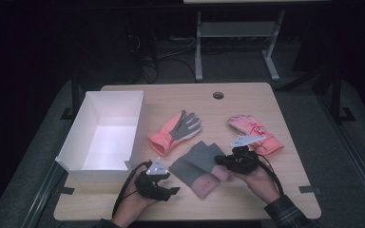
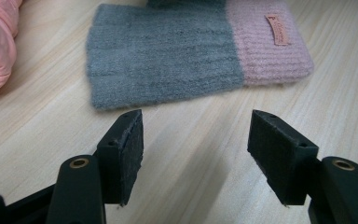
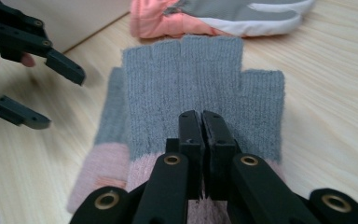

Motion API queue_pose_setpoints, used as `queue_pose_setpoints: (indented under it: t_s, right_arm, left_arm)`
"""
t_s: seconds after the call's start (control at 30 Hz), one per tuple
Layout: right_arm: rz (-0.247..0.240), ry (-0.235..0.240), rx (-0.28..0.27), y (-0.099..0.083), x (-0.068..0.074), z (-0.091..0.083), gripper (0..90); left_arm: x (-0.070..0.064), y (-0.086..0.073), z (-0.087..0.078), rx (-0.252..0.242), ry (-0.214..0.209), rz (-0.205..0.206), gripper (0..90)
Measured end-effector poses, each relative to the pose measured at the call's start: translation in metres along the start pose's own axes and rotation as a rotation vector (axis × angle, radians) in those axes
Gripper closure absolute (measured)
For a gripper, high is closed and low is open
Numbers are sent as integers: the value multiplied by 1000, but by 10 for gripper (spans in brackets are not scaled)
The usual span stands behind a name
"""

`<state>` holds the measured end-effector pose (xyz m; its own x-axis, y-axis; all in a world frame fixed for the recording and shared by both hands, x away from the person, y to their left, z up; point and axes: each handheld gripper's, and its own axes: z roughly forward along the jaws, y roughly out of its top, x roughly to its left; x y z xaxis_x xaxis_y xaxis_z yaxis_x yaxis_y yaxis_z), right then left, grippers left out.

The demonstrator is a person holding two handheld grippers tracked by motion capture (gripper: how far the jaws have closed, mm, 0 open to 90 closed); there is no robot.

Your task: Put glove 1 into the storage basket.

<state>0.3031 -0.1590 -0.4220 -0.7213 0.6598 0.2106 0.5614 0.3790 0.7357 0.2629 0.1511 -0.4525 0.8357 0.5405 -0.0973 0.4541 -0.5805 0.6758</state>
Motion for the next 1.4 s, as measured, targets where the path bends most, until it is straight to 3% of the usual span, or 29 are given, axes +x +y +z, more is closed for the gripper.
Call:
queue_pose_setpoints:
  t_s: [0.3,0.6,0.67,0.77,0.9,1.03,1.1,1.23,1.4]
  right_arm:
    - [-4,23,23,5,24,16,877]
    - [-10,13,66,6,39,35,866]
    - [-18,14,72,5,41,40,826]
    - [-31,23,69,4,41,39,665]
    - [-58,22,23,5,34,25,707]
    - [-72,4,-2,-1,12,2,874]
    - [-69,14,8,-6,1,-7,859]
    - [-75,60,36,-19,-15,-17,782]
    - [-118,119,105,-35,-17,-14,734]
  left_arm:
    - [1,1,0,-6,6,-11,356]
    - [2,0,-2,-5,14,-18,365]
    - [1,0,-2,-4,16,-20,371]
    - [2,0,-3,-6,21,-15,389]
    - [3,0,-5,-8,34,-30,476]
    - [6,2,-7,-11,21,-59,723]
    - [5,4,-8,-14,17,-70,803]
    - [2,4,-5,1,28,-58,798]
    - [3,3,-3,12,31,-68,768]
